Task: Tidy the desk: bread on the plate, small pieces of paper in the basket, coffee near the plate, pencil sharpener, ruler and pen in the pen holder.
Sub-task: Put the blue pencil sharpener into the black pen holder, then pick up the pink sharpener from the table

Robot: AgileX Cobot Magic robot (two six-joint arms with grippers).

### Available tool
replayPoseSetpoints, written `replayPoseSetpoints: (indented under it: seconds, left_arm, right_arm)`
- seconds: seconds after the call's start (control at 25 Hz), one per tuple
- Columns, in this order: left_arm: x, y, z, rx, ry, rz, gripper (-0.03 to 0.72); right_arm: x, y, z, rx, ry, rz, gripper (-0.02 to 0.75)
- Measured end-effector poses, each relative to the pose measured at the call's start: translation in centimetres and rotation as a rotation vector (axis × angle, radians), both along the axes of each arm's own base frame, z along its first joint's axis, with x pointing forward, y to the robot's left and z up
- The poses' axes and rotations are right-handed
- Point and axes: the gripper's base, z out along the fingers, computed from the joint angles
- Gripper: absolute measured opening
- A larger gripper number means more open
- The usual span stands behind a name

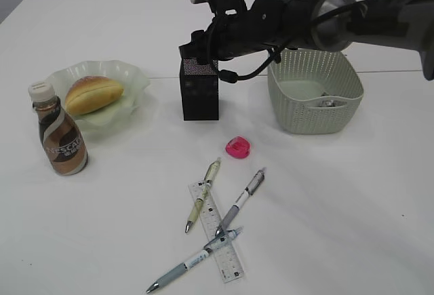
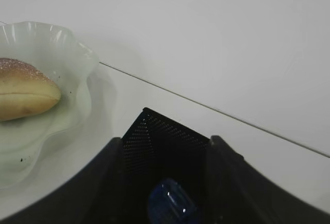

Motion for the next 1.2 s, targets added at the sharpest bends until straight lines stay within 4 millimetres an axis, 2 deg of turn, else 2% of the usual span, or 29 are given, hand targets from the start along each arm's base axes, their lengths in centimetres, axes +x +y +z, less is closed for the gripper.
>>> replayPoseSetpoints:
  seconds: [0.2,0.32,0.56,0.72,0.92,1.2]
  left_arm:
    - [0.0,0.0,0.0,0.002,0.000,0.000,0.276]
    - [0.0,0.0,0.0,0.002,0.002,0.000,0.276]
    - [-0.1,0.0,0.0,0.003,0.012,0.001,0.276]
    - [-0.4,0.0,-0.1,0.004,0.044,0.003,0.276]
    - [-0.5,0.1,-0.1,0.005,0.053,0.004,0.276]
    - [-0.5,0.1,-0.2,0.005,0.055,0.004,0.276]
  right_arm:
    - [-0.1,0.1,0.0,0.021,0.034,0.002,0.407]
    - [-0.4,0.4,0.6,0.014,0.093,0.043,0.407]
    - [-1.8,1.0,6.0,-0.027,0.193,0.185,0.407]
    - [-3.3,0.6,8.2,-0.128,0.304,0.278,0.407]
    - [-4.5,-0.4,8.3,-0.257,0.438,0.299,0.407]
    - [-4.4,-1.1,7.8,-0.347,0.451,0.272,0.407]
